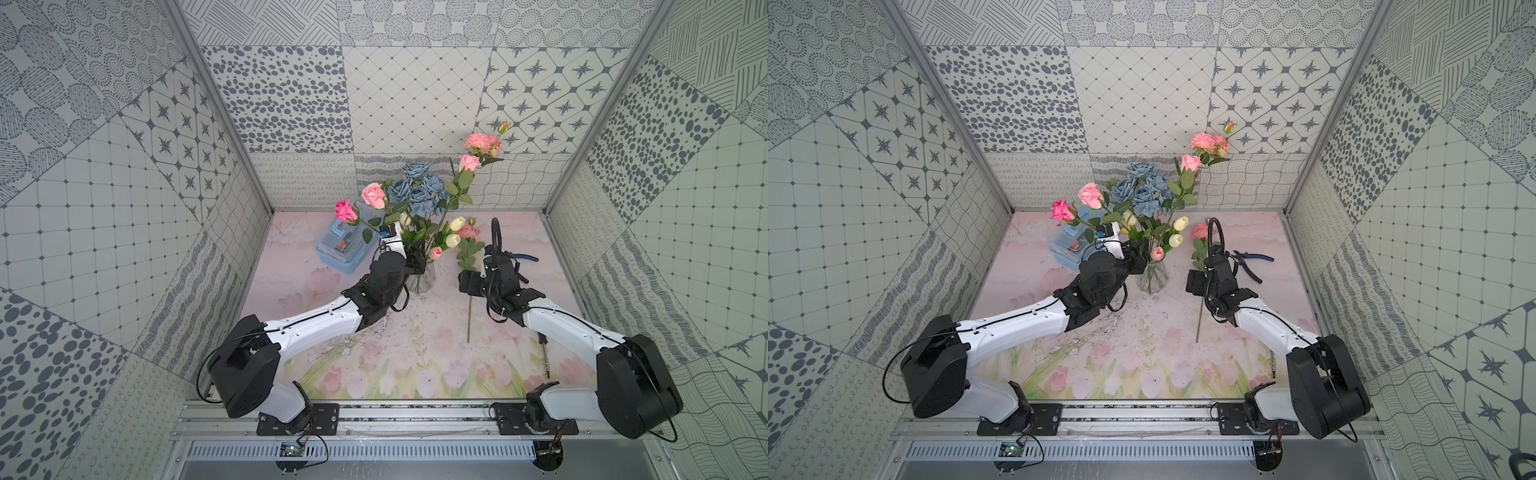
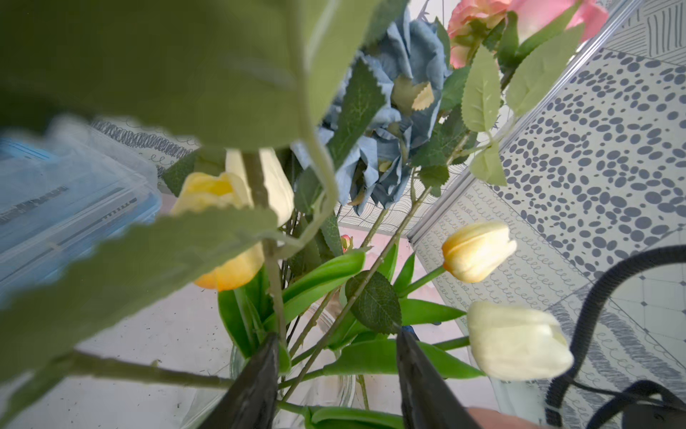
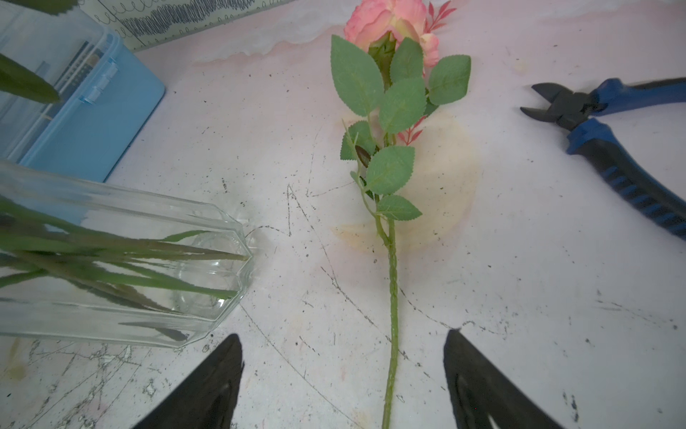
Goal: Pick out pink flowers from the vase
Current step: Place the flower at the center of the board, then pick up the flower from the vase.
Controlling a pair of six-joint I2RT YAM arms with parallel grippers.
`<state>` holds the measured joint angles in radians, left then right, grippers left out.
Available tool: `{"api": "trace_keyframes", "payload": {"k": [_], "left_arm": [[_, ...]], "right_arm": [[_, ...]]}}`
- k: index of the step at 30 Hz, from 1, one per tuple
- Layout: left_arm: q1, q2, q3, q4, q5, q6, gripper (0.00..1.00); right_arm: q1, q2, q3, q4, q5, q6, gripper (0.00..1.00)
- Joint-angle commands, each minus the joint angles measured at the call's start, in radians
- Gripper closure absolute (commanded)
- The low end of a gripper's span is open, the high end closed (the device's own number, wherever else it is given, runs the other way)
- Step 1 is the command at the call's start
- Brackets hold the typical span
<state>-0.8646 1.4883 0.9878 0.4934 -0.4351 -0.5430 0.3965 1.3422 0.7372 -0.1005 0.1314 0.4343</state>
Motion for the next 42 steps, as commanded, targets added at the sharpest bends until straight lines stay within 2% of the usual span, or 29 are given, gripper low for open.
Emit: {"api": "trace_keyframes", "payload": {"k": [1, 6, 14, 19, 31, 36, 42], "left_arm": [[-0.003, 0.021, 0.052, -0.010, -0.134, -0.014, 0.49], [0.007, 0.046, 0.098, -0.075, -0.193, -0.035, 0.46], [0.033, 0.110, 0.149, -0.073, -0.181, -0.037, 0.46], [0.042, 0.142, 0.172, -0.033, -0.134, 0.003, 0.62], [0.041, 0.117, 0.191, -0.022, -0.014, 0.098, 0.88], [0.041, 0.083, 0.217, -0.053, 0.033, 0.152, 0.91], [0.041, 0.055, 0.301, -0.138, 0.114, 0.301, 0.97]], "right_arm": [[0.010, -0.002, -0.006, 0.045, -0.002, 0.005, 0.14], [0.017, -0.009, -0.005, 0.044, 0.003, 0.001, 0.14], [0.023, -0.008, -0.004, 0.045, 0.007, -0.005, 0.14], [0.024, -0.010, -0.004, 0.047, 0.004, -0.006, 0.14], [0.031, -0.016, -0.002, 0.047, 0.005, -0.014, 0.14], [0.033, -0.023, -0.005, 0.046, 0.014, -0.019, 0.14], [0.038, -0.056, -0.006, 0.035, 0.044, -0.034, 0.13]]}}
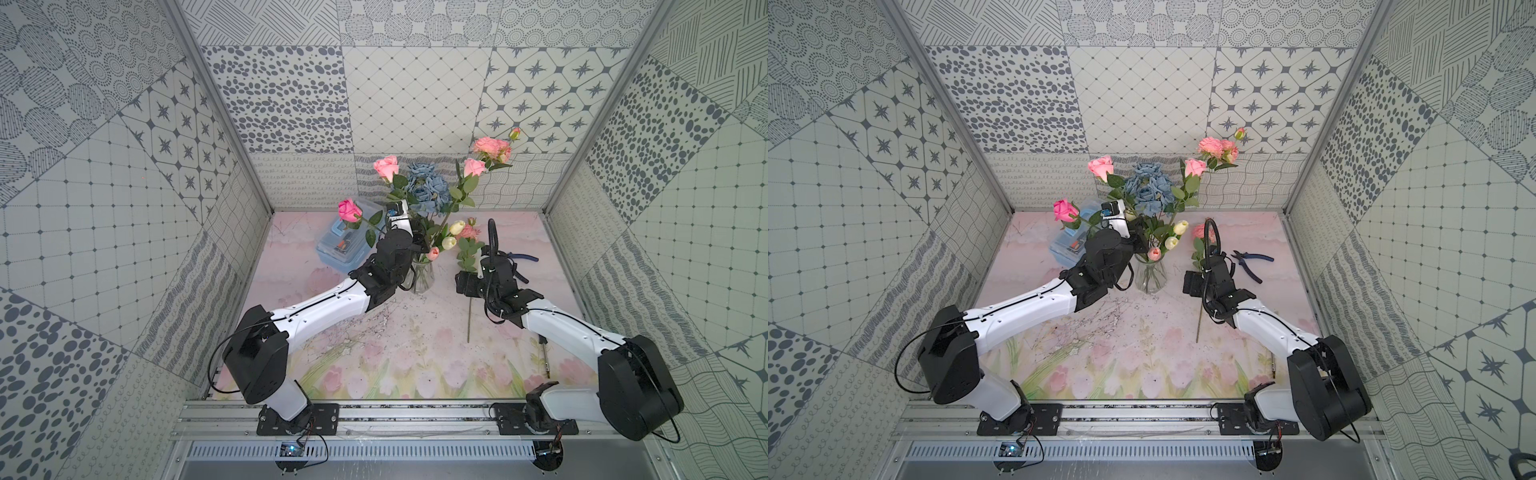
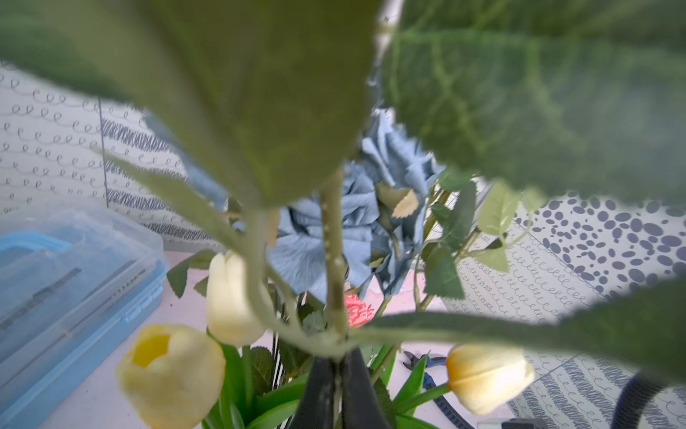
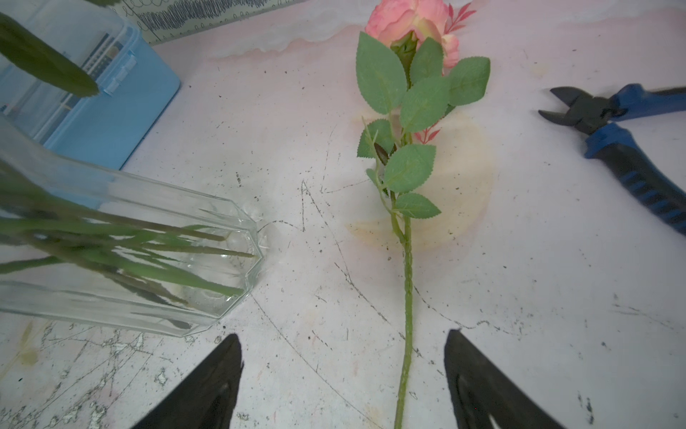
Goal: Pick out pink flowers from the vase
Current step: Pick up the flower from the vase.
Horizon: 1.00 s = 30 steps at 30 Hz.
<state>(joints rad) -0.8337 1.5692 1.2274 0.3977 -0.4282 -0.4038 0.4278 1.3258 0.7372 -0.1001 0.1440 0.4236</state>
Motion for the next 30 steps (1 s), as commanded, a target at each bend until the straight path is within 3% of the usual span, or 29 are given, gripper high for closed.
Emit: {"api": "trace_keyframes", "payload": {"k": [1, 10, 14, 21, 27, 30], "left_arm": [[0.011, -0.030, 0.078, -0.059, 0.132, 0.194, 0.98], [0.012, -0.134, 0.136, -0.151, 0.322, 0.453, 1.00], [0.016, -0.187, 0.193, -0.246, 0.446, 0.548, 1.00], [0.024, -0.212, 0.370, -0.471, 0.633, 0.589, 1.00], [0.026, -0.187, 0.609, -0.782, 0.883, 0.594, 1.00], [0.025, -0.172, 0.681, -0.904, 1.026, 0.560, 1.00]], "right_arm": [[0.007, -0.050, -0.005, 0.031, 0.036, -0.026, 0.13], [0.008, -0.240, -0.018, -0.015, 0.029, -0.045, 0.11], [0.008, -0.432, -0.023, -0.051, -0.075, -0.060, 0.10], [0.008, -0.714, 0.056, -0.040, -0.326, -0.116, 0.06], [0.009, -0.688, 0.173, -0.019, -0.620, -0.114, 0.06], [0.014, -0.658, 0.202, 0.031, -0.707, -0.097, 0.06]]}}
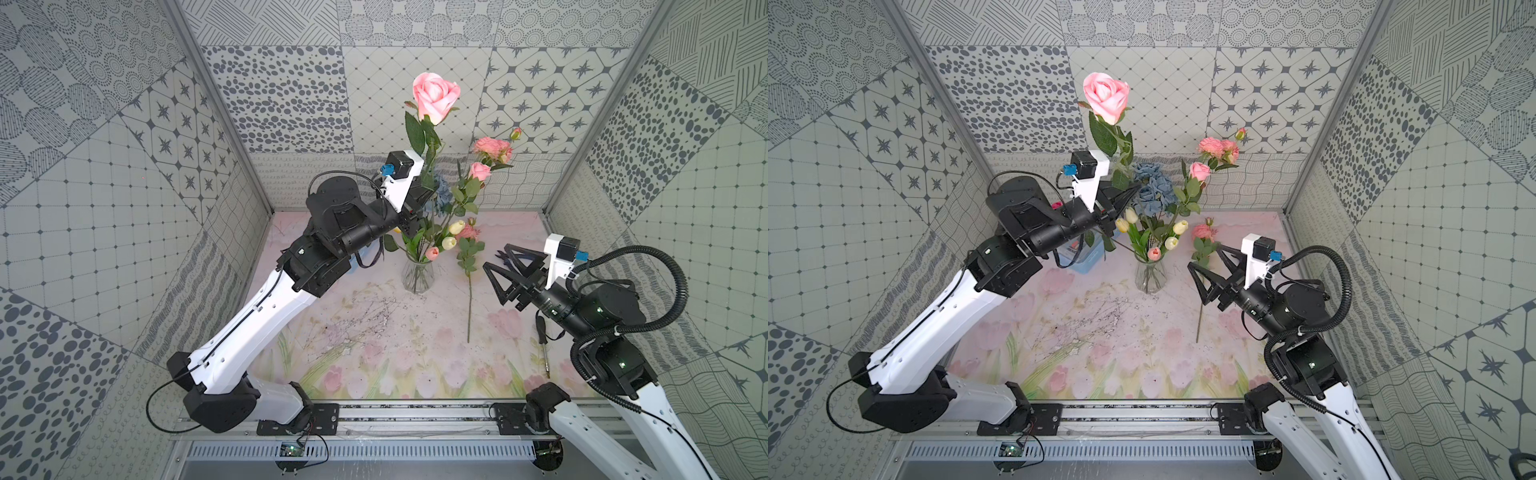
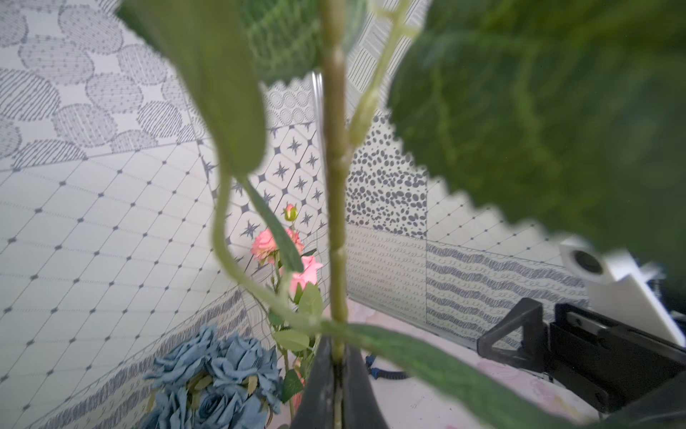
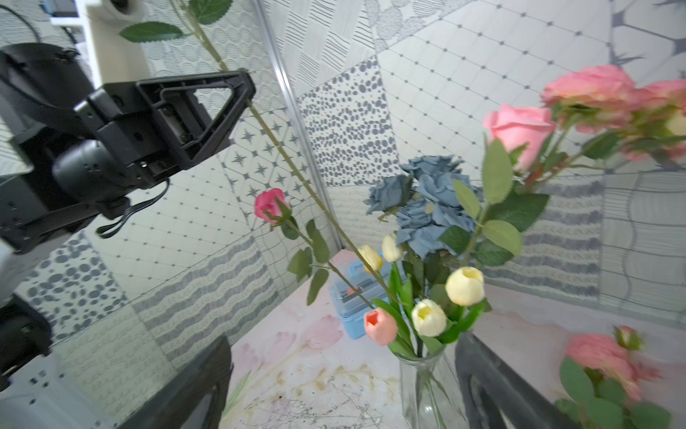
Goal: Pick out pink flowers from the vase
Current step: Pick up the flower from the vase.
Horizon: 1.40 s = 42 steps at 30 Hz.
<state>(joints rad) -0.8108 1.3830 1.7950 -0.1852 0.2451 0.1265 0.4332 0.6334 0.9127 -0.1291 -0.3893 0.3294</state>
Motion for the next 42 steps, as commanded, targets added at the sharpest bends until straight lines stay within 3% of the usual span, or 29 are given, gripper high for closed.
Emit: {"api": "trace_keyframes", "payload": {"k": [1, 5, 10, 16, 20, 24, 35, 41, 42], "left_arm": [[0.004, 0.012, 0.112, -0.324, 0.377, 0.005, 1.00], [0.004, -0.001, 0.059, -0.282, 0.520, -0.104, 1.00], [0.001, -0.015, -0.063, -0.140, 0.656, -0.195, 1.00], [0.000, 0.001, -0.153, -0.052, 0.692, -0.246, 1.00], [0.001, 0.021, -0.157, -0.043, 0.682, -0.247, 1.00], [0.001, 0.033, -0.157, -0.035, 0.673, -0.237, 1.00], [0.000, 0.062, -0.160, -0.008, 0.669, -0.240, 1.00], [0.000, 0.051, -0.185, 0.009, 0.639, -0.243, 1.00], [0.000, 0.046, -0.191, 0.014, 0.633, -0.243, 0.96]], "right_arm": [[0.011, 0.040, 0.031, 0.075, -0.180, -0.003, 0.05], [0.017, 0.093, 0.057, 0.139, -0.220, 0.014, 0.04], [0.048, 0.183, 0.117, 0.182, -0.295, 0.058, 0.10], [0.092, 0.244, 0.106, 0.225, -0.325, 0.070, 0.24], [0.112, 0.267, 0.090, 0.244, -0.363, 0.086, 0.53], [0.126, 0.255, 0.060, 0.225, -0.360, 0.074, 0.75], [0.128, 0.216, 0.003, 0.184, -0.341, 0.059, 0.98], [0.127, 0.216, 0.001, 0.175, -0.333, 0.054, 1.00], [0.127, 0.216, 0.001, 0.171, -0.330, 0.051, 1.00]]}}
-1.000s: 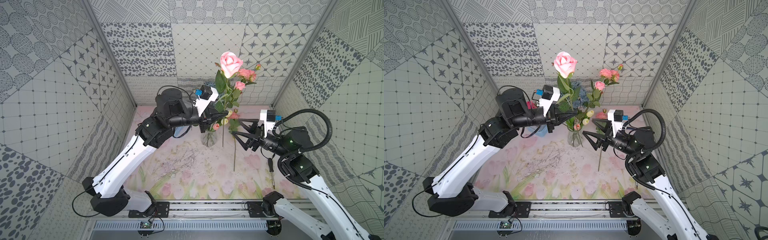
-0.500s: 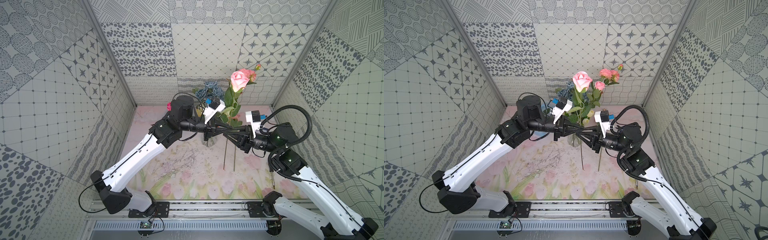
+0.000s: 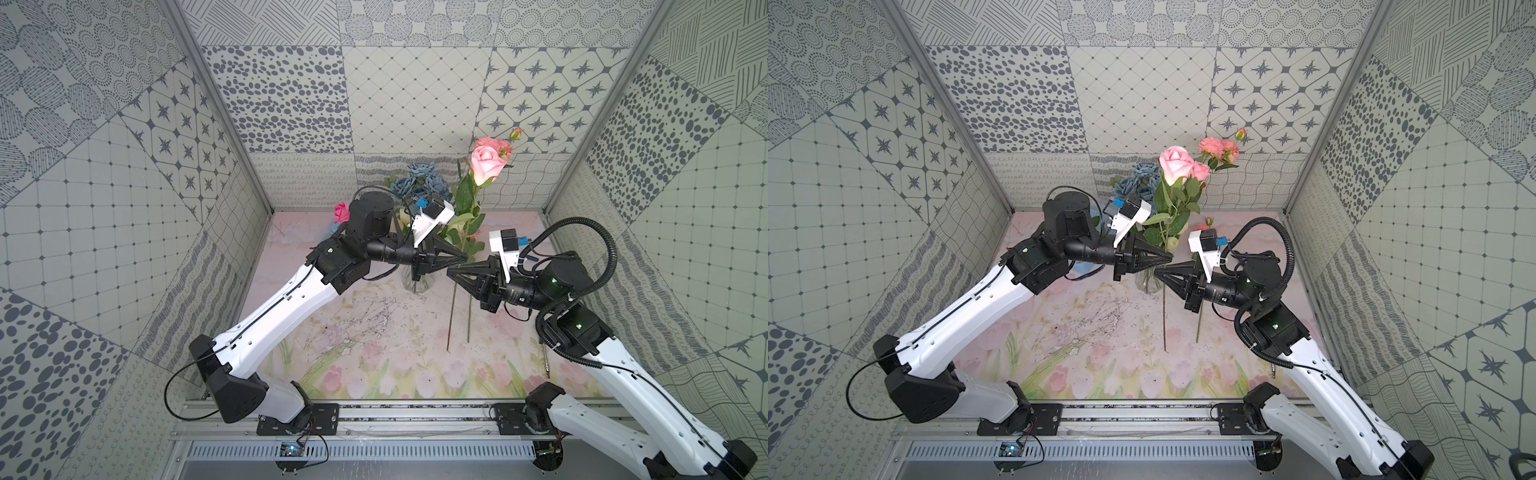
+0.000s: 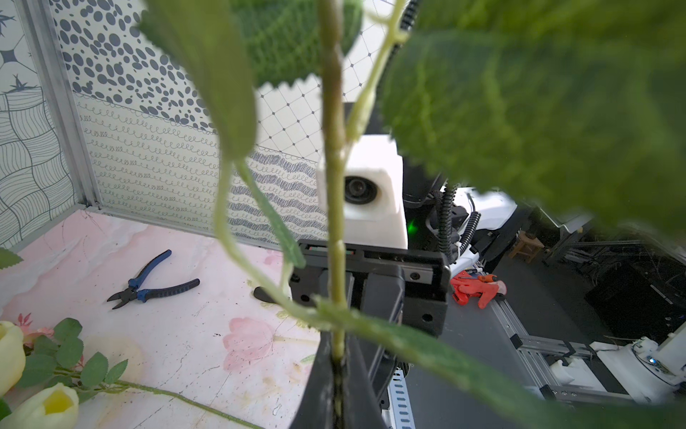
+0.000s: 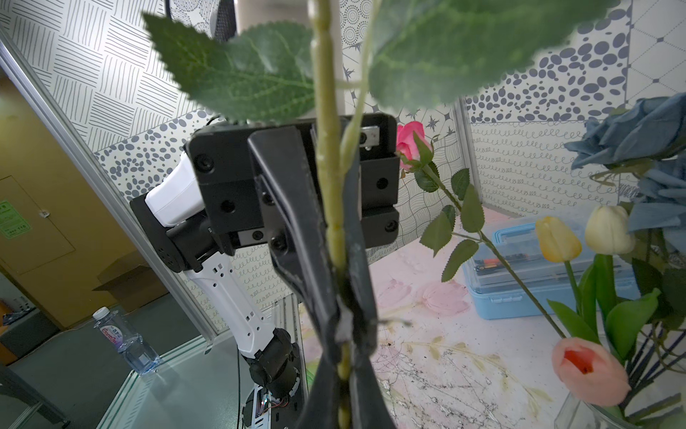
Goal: Pick out pink flowers from the vase
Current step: Pick up the flower from the vase.
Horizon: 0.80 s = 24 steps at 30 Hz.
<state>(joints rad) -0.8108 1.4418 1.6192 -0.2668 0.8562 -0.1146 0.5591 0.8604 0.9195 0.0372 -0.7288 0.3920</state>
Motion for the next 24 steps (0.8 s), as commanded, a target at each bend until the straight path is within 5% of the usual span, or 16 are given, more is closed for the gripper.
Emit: {"api": "trace_keyframes", "payload": {"k": [1, 3, 6, 12, 15, 19, 24], "left_arm": [[-0.001, -0.018, -0.022, 0.101, 0.017, -0.001, 0.88], [0.001, -0.031, -0.041, 0.118, 0.004, 0.000, 0.55], [0.001, -0.053, -0.059, 0.130, -0.043, 0.002, 0.27], [0.000, -0.144, -0.133, 0.120, -0.343, -0.038, 0.13], [0.001, -0.211, -0.229, 0.149, -0.540, -0.068, 0.13], [0.000, -0.287, -0.347, 0.196, -0.638, -0.064, 0.12], [-0.009, -0.344, -0.498, 0.319, -0.730, -0.069, 0.09]], "right_arm": [[0.001, -0.011, -0.007, 0.001, 0.011, -0.013, 1.00], [0.000, -0.011, -0.006, -0.006, 0.017, -0.018, 1.00], [0.001, -0.023, -0.003, -0.036, 0.061, -0.038, 1.00], [0.000, -0.088, 0.040, -0.249, 0.353, -0.147, 1.00], [0.000, -0.112, 0.064, -0.382, 0.618, -0.173, 1.00], [-0.028, -0.092, 0.083, -0.563, 0.987, -0.139, 1.00], [-0.140, 0.001, 0.036, -0.649, 0.920, -0.073, 1.00]]}}
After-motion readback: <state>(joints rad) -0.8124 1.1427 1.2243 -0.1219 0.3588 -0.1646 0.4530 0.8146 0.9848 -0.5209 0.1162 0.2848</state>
